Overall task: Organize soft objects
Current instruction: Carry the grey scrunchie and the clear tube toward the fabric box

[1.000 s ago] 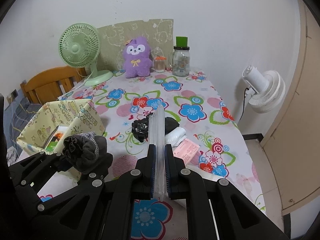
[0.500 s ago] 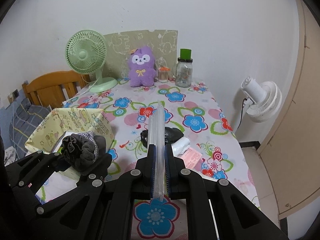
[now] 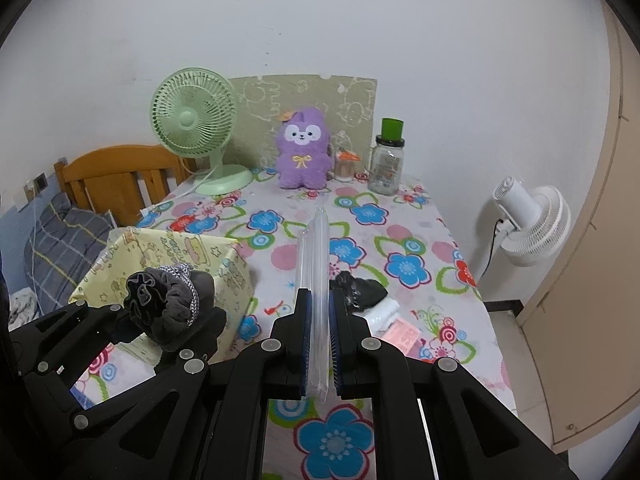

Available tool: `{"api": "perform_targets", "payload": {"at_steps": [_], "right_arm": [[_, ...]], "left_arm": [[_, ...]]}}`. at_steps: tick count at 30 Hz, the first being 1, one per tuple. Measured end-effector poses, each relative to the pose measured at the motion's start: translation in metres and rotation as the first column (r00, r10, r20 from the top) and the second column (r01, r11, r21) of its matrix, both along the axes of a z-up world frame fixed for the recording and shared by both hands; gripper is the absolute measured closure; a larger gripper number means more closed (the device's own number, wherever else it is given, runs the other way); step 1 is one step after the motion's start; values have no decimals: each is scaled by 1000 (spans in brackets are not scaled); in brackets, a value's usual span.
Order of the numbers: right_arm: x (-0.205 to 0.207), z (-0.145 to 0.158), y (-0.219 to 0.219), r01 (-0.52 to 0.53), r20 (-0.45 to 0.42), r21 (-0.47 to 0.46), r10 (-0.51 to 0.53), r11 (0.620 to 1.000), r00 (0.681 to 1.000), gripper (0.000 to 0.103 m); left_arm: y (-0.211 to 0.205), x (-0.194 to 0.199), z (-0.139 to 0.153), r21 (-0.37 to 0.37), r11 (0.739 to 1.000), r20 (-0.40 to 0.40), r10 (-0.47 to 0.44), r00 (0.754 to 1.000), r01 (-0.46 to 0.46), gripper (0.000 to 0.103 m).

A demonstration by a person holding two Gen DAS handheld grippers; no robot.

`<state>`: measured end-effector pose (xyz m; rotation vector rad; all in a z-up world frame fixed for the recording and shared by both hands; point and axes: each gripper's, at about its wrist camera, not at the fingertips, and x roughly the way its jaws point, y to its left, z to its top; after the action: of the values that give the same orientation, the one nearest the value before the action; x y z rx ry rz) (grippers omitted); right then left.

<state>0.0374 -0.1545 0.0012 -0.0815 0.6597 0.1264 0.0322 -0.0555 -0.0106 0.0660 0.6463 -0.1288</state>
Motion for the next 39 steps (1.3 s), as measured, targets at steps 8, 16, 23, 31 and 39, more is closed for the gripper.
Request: {"api": "perform_targets", "payload": {"at_steps": [8,16,23,31,39], "right_arm": [[7,3,19,-13,-8,3,13,1000,1000,91],[20,1,45,-50,-29,-5,50,999,998,91],[30,-1,64,-72,-42,-13,72,997,997,91],[40,-7,82,-102,-75,12,102,995,992,91],[50,-12,100,-111,-94,5,111,994,989,91]], "left_arm": [[18,7,4,-2,1000,-3,0,1000,0,70],[42,14,1,-7,1000,-18,27,999,-27,70],[59,22,-1,1,999,-28,42,999,-42,70],[75,29,-3,5,999,-38,43,998,-42,70],[93,39,-9,-3,999,-54,47,997,-47,70]]}}
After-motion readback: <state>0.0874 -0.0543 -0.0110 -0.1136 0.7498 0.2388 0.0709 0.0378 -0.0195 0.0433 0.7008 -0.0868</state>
